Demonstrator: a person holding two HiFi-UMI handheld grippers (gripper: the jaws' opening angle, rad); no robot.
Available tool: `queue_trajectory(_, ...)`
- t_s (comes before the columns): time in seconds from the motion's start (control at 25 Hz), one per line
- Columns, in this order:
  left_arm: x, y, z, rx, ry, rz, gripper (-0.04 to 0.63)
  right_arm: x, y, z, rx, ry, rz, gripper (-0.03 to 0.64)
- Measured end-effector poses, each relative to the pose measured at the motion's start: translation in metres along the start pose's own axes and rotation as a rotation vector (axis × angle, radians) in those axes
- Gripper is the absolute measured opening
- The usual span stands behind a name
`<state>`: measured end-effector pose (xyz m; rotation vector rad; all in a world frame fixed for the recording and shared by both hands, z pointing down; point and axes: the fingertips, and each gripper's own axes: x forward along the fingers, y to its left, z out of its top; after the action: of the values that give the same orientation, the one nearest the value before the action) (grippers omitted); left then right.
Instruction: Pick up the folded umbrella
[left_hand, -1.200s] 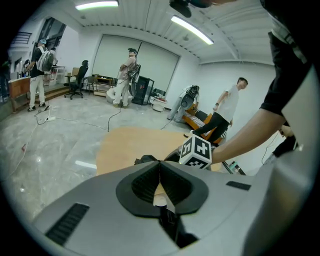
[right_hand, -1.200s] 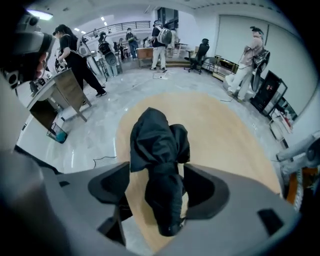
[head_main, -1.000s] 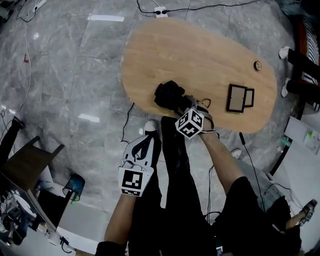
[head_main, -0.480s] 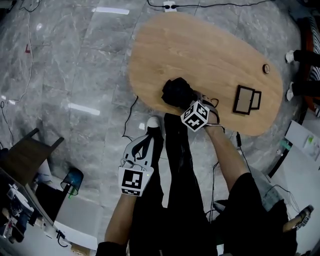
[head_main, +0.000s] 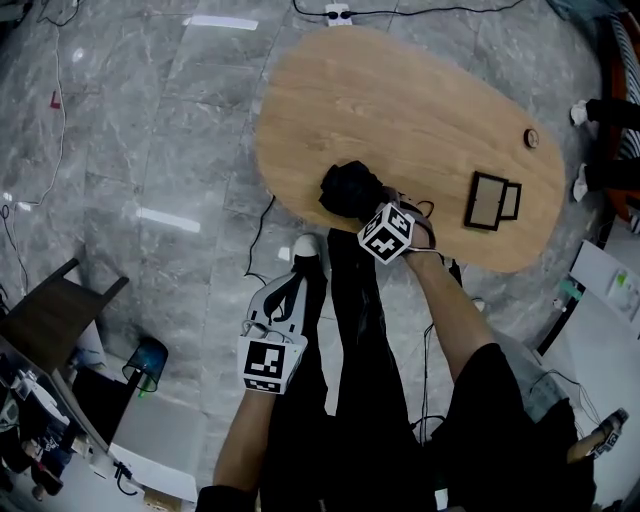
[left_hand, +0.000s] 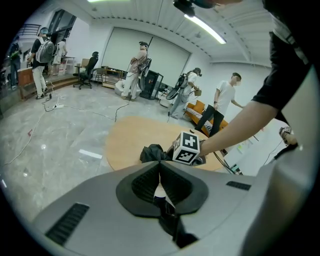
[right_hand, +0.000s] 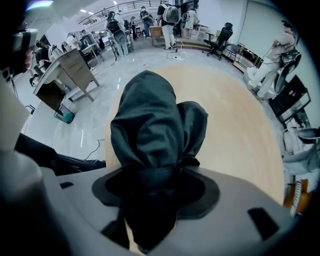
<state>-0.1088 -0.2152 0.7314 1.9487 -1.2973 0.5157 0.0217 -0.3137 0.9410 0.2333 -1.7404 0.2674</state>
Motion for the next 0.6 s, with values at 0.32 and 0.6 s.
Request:
queue_trajectory(0.32,-0.002,-0.009,0.010,0.030,-0.002,-0.013,0.015,-0.011,0.015,0.004,0.169,-0.050,0.023,0.235)
queue_trajectory(0.6,-0.011,-0.014,0.020,0.062,-0.010,-0.022,0.015,-0.043,0.023,0.004,0.340,-0.133,0.006,0.234)
